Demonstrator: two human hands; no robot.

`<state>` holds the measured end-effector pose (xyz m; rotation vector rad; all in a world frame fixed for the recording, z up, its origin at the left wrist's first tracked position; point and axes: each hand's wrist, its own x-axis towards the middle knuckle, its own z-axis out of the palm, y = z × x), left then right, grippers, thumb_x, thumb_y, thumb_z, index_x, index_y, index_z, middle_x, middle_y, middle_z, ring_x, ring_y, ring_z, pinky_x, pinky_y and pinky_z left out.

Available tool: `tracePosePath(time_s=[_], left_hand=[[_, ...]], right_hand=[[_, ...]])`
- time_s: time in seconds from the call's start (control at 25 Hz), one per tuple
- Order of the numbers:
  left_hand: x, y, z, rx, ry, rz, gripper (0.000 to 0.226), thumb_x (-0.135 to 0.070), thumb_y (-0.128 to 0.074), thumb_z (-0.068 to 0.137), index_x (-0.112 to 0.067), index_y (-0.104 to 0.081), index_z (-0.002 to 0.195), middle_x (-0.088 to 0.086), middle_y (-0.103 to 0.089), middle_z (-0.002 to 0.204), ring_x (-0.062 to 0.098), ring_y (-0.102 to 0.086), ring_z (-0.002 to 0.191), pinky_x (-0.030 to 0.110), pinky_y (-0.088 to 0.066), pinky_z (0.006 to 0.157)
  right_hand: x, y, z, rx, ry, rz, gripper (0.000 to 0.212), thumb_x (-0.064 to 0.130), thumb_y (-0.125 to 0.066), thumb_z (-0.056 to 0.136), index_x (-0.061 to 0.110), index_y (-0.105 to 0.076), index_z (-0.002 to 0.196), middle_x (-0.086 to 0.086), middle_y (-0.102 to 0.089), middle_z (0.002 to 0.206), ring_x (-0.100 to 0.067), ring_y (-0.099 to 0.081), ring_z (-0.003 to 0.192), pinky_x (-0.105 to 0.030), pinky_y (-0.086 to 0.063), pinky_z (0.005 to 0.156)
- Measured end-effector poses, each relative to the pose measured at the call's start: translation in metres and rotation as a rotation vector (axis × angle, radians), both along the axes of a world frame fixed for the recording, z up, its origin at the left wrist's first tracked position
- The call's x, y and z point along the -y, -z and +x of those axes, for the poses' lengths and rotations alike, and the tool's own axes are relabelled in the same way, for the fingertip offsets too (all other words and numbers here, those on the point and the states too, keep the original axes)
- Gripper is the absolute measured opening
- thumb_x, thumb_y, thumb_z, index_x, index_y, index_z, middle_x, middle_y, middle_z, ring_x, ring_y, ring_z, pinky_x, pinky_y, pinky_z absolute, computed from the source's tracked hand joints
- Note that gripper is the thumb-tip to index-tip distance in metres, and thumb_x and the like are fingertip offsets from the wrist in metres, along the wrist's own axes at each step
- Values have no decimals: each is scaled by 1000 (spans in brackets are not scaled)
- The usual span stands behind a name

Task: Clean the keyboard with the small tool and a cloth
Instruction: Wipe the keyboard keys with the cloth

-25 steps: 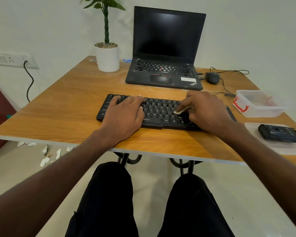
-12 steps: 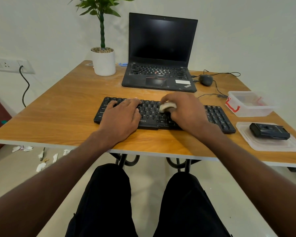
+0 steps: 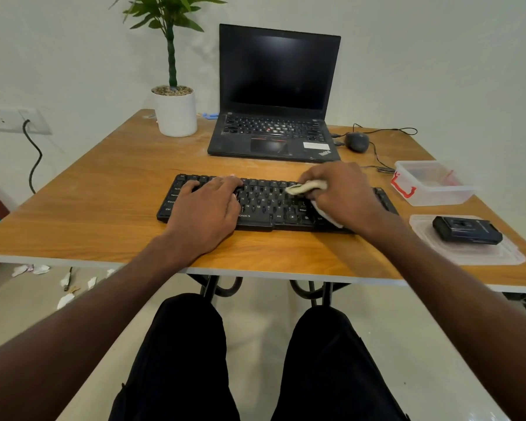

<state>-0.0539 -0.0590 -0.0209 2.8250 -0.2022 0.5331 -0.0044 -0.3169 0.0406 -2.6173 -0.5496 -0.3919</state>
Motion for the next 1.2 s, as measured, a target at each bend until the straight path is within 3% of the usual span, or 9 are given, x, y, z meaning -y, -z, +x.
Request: tracePosePath(time_s=[0.2,0.32,0.4,0.52,0.72,0.88,0.96,1.12,1.2], left_hand=[[0,1,0,-4,-3,-1,41,-33,-32,109,-26,-49,146,0,-63,143,16,-59,128,54,-31,122],[0,0,0,-10,-3,2,45,-36,-28,105,-26,-49,144,-1,-64,141,16,-60,126,54,-32,121],[0,0,0,-12,-2,-1,46,-37,-26,105,-27,-48,144,-1,-65,141,16,-61,126,55,-32,121],[0,0,0,-15,4,-1,48,-38,-26,105,-27,-48,145,0,-64,143,16,-60,128,55,-31,122],[0,0,0,-21,2,-7,43,-34,-31,108,-27,-47,146,0,-63,144,16,-59,129,54,-30,122],[0,1,0,-16,-6,-14,40,-31,-35,110,-26,-47,147,0,-62,146,17,-58,131,53,-27,123],[0,1,0,-17,-6,-13,40,-31,-36,110,-27,-47,147,0,-61,147,16,-58,132,53,-27,123],[-1,1,1,-16,-11,-12,42,-32,-35,110,-27,-47,149,0,-59,151,17,-56,135,54,-27,124],[-1,1,0,-13,-5,-11,43,-32,-35,110,-26,-47,150,0,-57,153,17,-55,137,54,-26,124]], right_hand=[[10,-3,-10,-38,-204,-260,39,1,-71,89,25,-78,118,4,-69,113,-16,-60,103,-35,-51,86],[30,-14,-2,-73,-110,-261,37,0,-71,88,27,-80,112,5,-73,112,-14,-61,100,-31,-50,82],[25,-8,1,-58,-49,-55,32,5,-75,88,26,-80,112,9,-74,109,-4,-61,92,-22,-45,77],[19,-1,-3,-259,-135,294,26,10,-80,86,26,-81,107,15,-76,105,4,-65,90,-17,-44,74],[43,-14,9,-205,15,-75,39,-8,-68,85,25,-83,100,3,-77,106,-9,-62,92,-26,-48,75],[31,-11,7,-198,-87,87,31,4,-76,88,22,-80,112,5,-75,110,-5,-63,96,-18,-45,77],[28,-9,1,-212,-187,8,31,6,-77,88,22,-79,115,8,-73,112,-2,-60,97,-13,-40,76],[46,-19,10,-226,-169,-201,34,-2,-73,87,26,-81,104,10,-73,109,-12,-62,107,-32,-48,89],[46,-19,10,-168,-100,-152,38,-5,-70,86,27,-81,104,7,-74,111,-15,-63,108,-35,-51,92]])
